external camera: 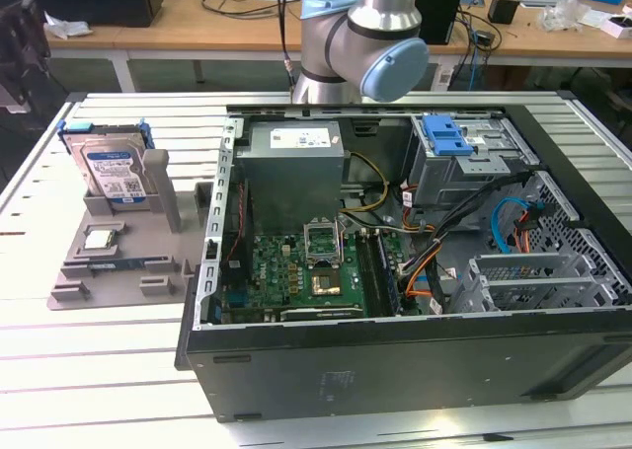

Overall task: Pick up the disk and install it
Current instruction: 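Pick up the disk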

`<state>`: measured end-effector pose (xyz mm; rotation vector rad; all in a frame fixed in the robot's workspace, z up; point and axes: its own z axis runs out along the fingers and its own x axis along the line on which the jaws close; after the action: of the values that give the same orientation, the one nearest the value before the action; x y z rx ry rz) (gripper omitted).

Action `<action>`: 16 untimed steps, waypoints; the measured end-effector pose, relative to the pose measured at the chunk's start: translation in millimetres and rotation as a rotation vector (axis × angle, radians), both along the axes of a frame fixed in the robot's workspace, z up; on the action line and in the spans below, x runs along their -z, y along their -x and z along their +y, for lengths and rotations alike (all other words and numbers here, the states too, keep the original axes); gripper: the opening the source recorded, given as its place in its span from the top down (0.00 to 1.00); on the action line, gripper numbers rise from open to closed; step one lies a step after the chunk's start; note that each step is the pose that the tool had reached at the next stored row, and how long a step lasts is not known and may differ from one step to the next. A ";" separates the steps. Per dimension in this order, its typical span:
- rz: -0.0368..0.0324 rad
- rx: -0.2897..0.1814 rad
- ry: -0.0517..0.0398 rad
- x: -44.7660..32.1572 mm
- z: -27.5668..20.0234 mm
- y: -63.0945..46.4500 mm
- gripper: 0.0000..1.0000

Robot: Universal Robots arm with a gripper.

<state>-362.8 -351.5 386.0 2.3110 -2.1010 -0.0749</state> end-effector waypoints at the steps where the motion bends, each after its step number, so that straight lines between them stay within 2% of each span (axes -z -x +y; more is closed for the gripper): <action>1: 0.0000 0.000 0.0000 0.1 2.4 -0.1 0.46; 3: -0.0002 0.000 -0.0001 0.3 6.7 -0.4 0.46; 10: -0.0001 0.000 0.0000 0.9 17.2 -2.5 0.46; 16: -0.0002 0.000 -0.0001 1.7 23.3 -5.9 0.46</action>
<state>-356.9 -328.2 384.3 2.3110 -2.1012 -0.0747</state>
